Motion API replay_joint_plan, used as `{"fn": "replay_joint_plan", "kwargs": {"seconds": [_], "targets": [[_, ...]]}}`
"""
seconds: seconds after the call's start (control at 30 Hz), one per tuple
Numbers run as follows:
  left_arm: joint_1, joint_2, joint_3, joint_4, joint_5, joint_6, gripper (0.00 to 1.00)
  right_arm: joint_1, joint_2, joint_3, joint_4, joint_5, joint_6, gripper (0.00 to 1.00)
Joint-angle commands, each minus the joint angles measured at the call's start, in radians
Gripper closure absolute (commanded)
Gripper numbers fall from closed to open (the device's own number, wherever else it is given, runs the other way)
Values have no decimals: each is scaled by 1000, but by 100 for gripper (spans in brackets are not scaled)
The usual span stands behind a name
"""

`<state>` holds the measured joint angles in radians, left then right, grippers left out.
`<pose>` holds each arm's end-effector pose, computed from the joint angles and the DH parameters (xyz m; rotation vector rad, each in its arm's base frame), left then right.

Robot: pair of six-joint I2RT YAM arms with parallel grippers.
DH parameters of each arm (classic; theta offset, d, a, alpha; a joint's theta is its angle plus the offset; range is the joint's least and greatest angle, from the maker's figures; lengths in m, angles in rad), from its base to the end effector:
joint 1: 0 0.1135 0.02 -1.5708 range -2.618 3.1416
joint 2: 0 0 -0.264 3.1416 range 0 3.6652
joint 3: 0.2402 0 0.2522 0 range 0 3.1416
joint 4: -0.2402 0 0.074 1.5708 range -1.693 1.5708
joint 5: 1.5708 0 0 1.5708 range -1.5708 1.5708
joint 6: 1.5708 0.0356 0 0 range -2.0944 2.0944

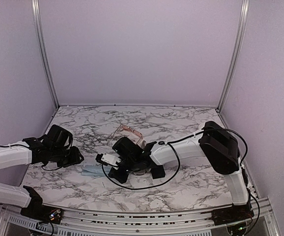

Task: Organize the sunglasses
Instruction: Fold the glasses cleaning cloth at the center of the board, then move the folded cleaning cloth to the center of the board.

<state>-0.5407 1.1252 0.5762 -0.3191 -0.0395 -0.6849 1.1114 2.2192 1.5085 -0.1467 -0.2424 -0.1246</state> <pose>0.1870 -0.1106 0.1915 -0.1983 2.4938 -0.4870 0.2031 0.4298 0.1275 -1.5598 1.9959 0.7180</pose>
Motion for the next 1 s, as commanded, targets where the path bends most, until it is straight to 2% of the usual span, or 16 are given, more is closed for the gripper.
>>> {"fn": "replay_joint_plan", "kwargs": {"seconds": [0.0,0.1,0.23,0.33,0.4,0.47,0.73,0.97], "targets": [[-4,-75,38,-104,61,48,57,-7,-80,-3,-39,-4,-3,100],[-28,-93,55,-103,112,62,57,-7,-118,-31,-49,0,-4,100],[-112,-82,86,-106,127,98,57,-7,-174,-89,-56,-40,6,100],[-186,-74,127,-141,69,119,58,-7,-208,-153,-19,-40,22,100],[-190,-76,145,-179,-6,124,57,-7,-209,-174,9,-13,35,85],[-189,-77,152,-212,-62,142,57,-8,-186,-158,26,-4,29,79],[-184,-99,268,-363,-256,198,57,-38,-62,-44,24,-12,5,80],[-182,-130,249,-353,-278,203,57,-50,-17,0,9,-49,-13,81]]}}
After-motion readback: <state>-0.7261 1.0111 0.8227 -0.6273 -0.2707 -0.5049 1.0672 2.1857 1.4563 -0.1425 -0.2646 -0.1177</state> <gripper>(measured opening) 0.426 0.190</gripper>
